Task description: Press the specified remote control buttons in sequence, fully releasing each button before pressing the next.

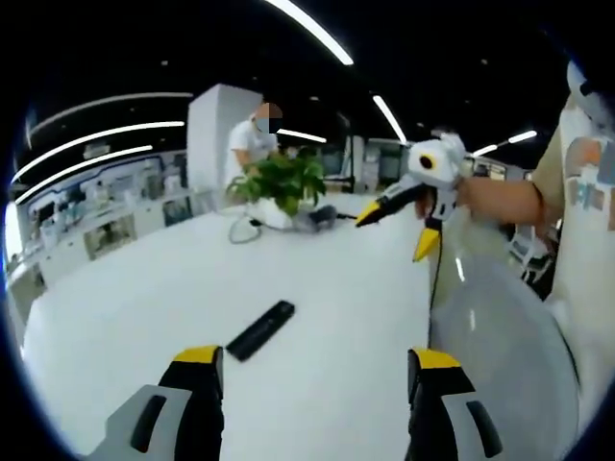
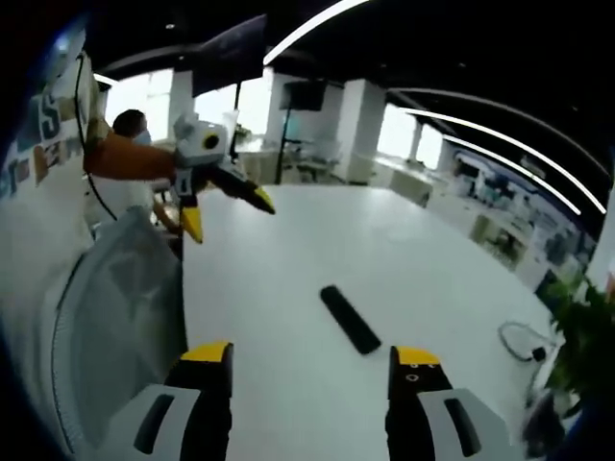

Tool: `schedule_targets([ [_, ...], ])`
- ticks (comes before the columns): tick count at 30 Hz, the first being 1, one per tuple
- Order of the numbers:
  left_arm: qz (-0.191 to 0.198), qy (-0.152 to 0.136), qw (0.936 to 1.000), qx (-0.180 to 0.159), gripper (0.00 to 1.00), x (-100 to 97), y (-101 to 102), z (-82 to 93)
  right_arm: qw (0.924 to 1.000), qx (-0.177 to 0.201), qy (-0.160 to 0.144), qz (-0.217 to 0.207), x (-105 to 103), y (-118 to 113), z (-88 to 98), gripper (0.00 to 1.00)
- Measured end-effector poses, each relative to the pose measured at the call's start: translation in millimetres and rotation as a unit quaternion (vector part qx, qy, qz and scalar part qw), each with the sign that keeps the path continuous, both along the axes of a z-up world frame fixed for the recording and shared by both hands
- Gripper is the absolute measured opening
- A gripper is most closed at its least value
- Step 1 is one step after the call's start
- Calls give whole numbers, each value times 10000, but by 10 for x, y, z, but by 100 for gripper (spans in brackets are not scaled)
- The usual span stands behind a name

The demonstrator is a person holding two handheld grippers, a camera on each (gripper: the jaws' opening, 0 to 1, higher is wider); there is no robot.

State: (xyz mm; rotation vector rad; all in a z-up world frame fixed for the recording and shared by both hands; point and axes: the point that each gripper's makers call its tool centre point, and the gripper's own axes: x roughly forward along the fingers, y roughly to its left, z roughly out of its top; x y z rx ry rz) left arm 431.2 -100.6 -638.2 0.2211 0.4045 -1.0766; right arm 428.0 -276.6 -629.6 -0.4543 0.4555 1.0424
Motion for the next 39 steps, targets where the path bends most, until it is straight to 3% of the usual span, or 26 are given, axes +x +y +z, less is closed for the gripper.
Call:
schedule_targets([
  [18, -140, -153, 9996, 167, 80, 295, -61, 76, 9997, -176, -37, 153, 212, -42, 82, 61],
  [21, -172, -133, 9995, 221, 80, 313, -75, 41, 9988, -444, -83, 178, 258, -91, 45, 59],
  [39, -259, -152, 9990, 344, 80, 486, -72, 95, 9988, -416, -14, 272, 442, -30, 145, 60],
])
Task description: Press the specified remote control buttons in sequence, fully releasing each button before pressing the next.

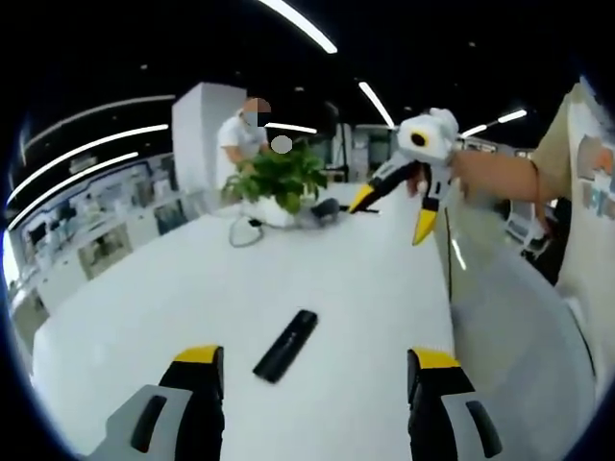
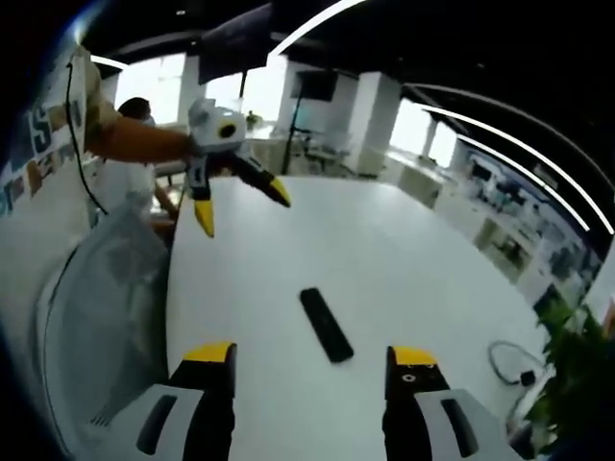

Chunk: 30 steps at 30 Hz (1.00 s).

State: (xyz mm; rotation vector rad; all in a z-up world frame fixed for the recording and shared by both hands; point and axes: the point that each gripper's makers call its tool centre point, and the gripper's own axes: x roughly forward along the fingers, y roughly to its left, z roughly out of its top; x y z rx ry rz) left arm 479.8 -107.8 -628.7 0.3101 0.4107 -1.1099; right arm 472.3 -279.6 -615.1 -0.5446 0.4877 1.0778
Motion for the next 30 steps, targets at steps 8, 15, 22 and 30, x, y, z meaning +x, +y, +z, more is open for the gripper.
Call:
schedule_targets([
  [8, -55, 88, 9999, 83, 80, 89, 7, -71, 9999, -93, 65, 50, 101, 1, -37, 60],
  [15, -143, 111, 9996, 237, 80, 132, 1, -158, 9997, -197, 120, 54, 177, -19, -91, 60],
  [22, -190, 144, 9994, 261, 80, 189, -44, -192, 9995, -244, 180, 52, 249, -37, -142, 59],
  [30, -220, 178, 9991, 322, 80, 291, -80, -227, 9994, -246, 227, -4, 349, -47, -179, 59],
])
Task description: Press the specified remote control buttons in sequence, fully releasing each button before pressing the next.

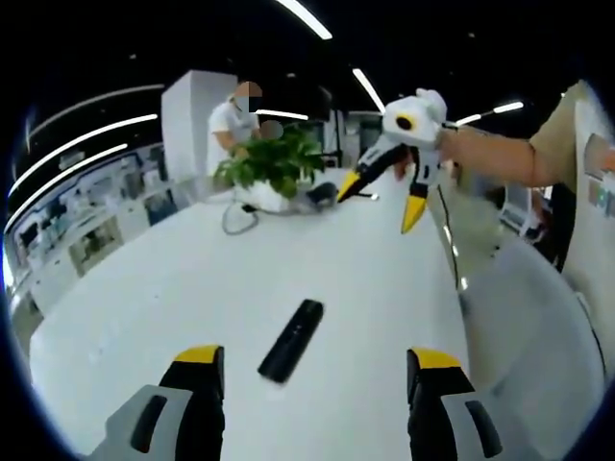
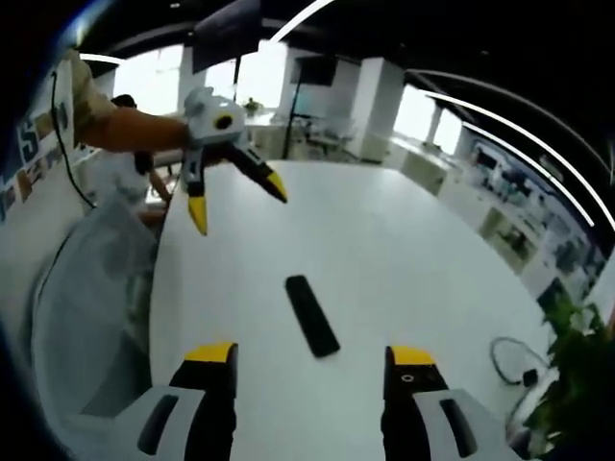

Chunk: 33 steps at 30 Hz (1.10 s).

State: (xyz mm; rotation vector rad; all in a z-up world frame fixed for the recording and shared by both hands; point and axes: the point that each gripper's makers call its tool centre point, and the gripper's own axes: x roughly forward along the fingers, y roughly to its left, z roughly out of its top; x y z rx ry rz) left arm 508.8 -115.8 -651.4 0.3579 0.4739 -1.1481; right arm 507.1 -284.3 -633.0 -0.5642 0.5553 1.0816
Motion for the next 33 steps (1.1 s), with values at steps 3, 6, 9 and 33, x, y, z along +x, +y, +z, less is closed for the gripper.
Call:
schedule_targets([
  [3, 0, 8, 10000, 31, 80, 41, -6, -8, 10000, 4, 13, 4, 29, 12, -10, 59],
  [6, -24, 5, 10000, 46, 80, 70, -16, -5, 10000, 17, 19, 3, 66, 25, -21, 59],
  [9, -21, 9, 10000, 58, 80, 113, -18, -18, 10000, -5, 16, -9, 110, 28, -45, 59],
  [33, 45, 151, 9996, 219, 79, 417, 41, -189, 9999, -3, 121, -48, 422, 45, -171, 56],
])
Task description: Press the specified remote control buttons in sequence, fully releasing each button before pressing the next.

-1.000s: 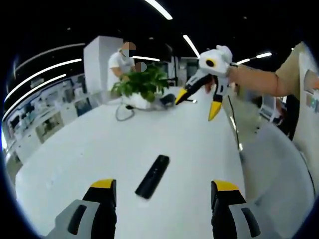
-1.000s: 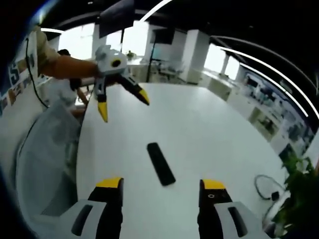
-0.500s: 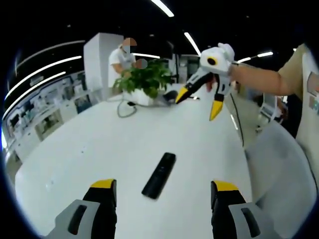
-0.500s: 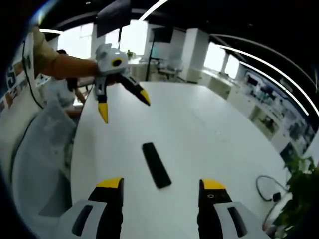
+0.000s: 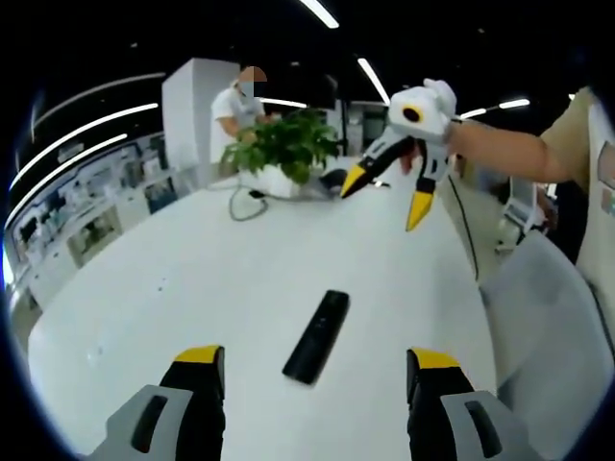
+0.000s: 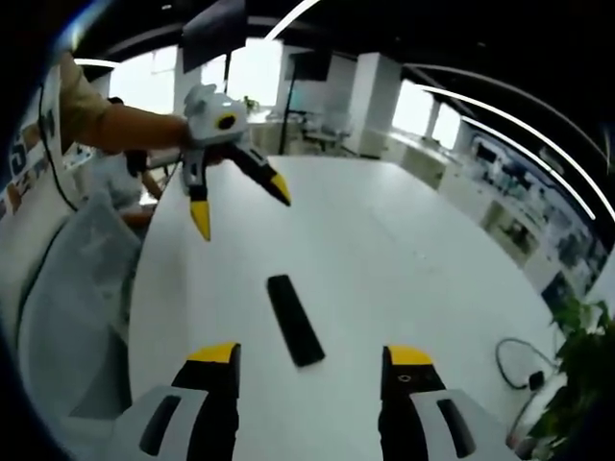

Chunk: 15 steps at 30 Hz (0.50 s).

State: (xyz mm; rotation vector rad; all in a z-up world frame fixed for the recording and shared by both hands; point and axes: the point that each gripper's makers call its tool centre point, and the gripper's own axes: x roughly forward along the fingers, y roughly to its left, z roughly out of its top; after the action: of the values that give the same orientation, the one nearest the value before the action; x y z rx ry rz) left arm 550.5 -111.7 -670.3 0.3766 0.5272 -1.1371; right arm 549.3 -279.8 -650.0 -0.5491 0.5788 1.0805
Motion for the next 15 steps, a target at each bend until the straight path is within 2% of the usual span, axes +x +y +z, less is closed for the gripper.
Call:
schedule_targets([
  [15, 89, 50, 9999, 97, 79, 117, 30, -65, 10000, -38, 36, 34, 86, 80, -65, 55],
])
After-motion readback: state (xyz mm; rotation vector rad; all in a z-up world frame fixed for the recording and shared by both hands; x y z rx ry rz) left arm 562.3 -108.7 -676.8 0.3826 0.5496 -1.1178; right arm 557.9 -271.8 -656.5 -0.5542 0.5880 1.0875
